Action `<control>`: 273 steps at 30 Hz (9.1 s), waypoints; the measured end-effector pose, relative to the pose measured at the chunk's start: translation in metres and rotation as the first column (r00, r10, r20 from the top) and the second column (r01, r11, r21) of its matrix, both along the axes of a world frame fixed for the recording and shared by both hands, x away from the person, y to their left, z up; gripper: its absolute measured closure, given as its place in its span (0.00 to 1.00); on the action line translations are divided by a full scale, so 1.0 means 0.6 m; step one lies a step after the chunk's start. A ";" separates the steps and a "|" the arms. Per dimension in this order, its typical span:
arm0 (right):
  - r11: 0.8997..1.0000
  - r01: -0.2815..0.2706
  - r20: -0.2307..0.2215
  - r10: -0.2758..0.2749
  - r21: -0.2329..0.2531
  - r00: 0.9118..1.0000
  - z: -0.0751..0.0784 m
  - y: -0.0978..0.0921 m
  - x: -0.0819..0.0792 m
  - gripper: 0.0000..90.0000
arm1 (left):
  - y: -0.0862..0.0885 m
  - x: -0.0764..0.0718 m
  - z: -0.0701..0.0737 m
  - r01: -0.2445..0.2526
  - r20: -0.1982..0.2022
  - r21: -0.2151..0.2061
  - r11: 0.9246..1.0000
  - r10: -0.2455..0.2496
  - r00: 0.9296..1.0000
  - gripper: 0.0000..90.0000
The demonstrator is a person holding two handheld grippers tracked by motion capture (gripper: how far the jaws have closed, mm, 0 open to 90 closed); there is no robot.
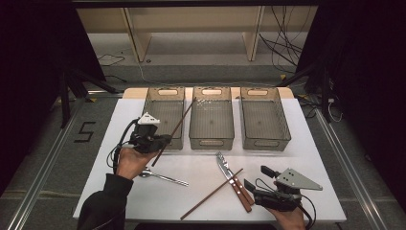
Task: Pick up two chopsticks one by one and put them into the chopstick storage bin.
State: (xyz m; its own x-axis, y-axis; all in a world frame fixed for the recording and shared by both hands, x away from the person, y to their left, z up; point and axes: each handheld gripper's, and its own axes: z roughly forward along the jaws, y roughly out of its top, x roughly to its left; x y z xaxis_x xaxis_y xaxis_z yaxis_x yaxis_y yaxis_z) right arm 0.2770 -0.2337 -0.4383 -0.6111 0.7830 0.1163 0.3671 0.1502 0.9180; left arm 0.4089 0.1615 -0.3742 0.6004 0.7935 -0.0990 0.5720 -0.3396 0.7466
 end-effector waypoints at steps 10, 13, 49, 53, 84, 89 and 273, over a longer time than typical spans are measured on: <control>1.000 -0.002 0.000 0.002 0.002 1.000 0.000 -0.001 0.000 0.26 | 0.016 0.048 0.012 -0.047 0.013 -0.005 0.999 0.047 0.999 0.94; 1.000 -0.002 -0.001 0.002 0.003 1.000 0.000 -0.001 0.000 0.26 | 0.021 0.065 0.012 -0.058 0.016 0.006 0.998 0.058 0.998 0.94; 1.000 -0.009 -0.007 0.009 0.009 1.000 -0.002 -0.001 0.001 0.26 | 0.061 0.191 -0.024 -0.166 0.031 0.129 0.978 0.163 0.986 0.94; 1.000 -0.011 -0.004 0.011 0.008 1.000 -0.002 -0.001 0.001 0.26 | 0.062 0.193 -0.032 -0.170 0.025 0.128 0.977 0.168 0.986 0.94; 1.000 -0.013 -0.004 0.013 0.011 1.000 -0.001 0.000 0.000 0.26 | 0.068 0.189 -0.066 -0.207 -0.061 0.146 0.967 0.218 0.974 0.76; 1.000 -0.013 -0.004 0.013 0.011 1.000 -0.001 0.000 0.000 0.26 | 0.063 0.181 -0.050 -0.204 -0.074 0.125 0.971 0.214 0.974 0.59; 1.000 -0.011 -0.007 0.011 -0.010 1.000 -0.004 0.005 0.001 0.27 | -0.067 -0.077 -0.026 0.095 -0.065 0.104 0.990 -0.088 0.994 0.94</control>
